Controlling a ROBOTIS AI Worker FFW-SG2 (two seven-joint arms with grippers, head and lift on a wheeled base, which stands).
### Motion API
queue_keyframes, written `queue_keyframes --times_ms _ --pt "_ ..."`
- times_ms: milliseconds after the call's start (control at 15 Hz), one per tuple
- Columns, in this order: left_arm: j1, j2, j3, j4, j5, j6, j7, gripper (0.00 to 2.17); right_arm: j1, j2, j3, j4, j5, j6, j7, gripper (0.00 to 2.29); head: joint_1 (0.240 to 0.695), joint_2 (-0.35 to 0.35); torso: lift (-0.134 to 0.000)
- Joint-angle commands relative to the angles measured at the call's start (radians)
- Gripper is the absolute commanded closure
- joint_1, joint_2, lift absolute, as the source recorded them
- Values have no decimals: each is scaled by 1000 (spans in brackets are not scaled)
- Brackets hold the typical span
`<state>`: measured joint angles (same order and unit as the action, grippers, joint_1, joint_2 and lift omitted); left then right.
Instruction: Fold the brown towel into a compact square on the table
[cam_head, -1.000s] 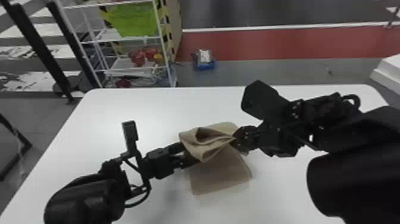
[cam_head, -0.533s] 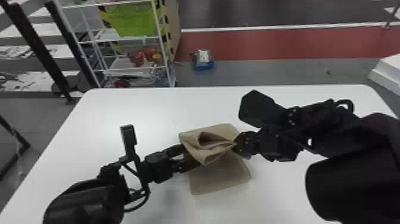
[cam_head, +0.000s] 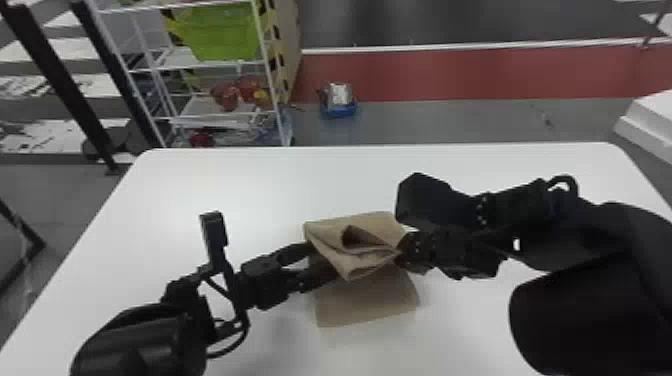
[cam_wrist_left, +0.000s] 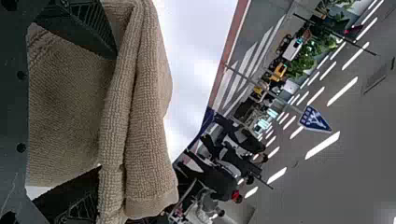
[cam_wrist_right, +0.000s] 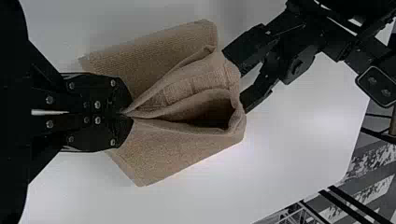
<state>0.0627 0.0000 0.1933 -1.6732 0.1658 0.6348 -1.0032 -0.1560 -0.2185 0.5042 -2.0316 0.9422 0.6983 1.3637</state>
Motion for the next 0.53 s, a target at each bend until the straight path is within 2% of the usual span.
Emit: queue_keyframes --times_ms 0,467 --pt "0 -3 0 1 -2 -6 0 60 6 -4 0 1 15 -15 3 1325 695 103 -134" --pt "0 -3 0 0 -2 -6 -5 63 16 -5 50 -7 52 -3 3 1322 695 107 -134"
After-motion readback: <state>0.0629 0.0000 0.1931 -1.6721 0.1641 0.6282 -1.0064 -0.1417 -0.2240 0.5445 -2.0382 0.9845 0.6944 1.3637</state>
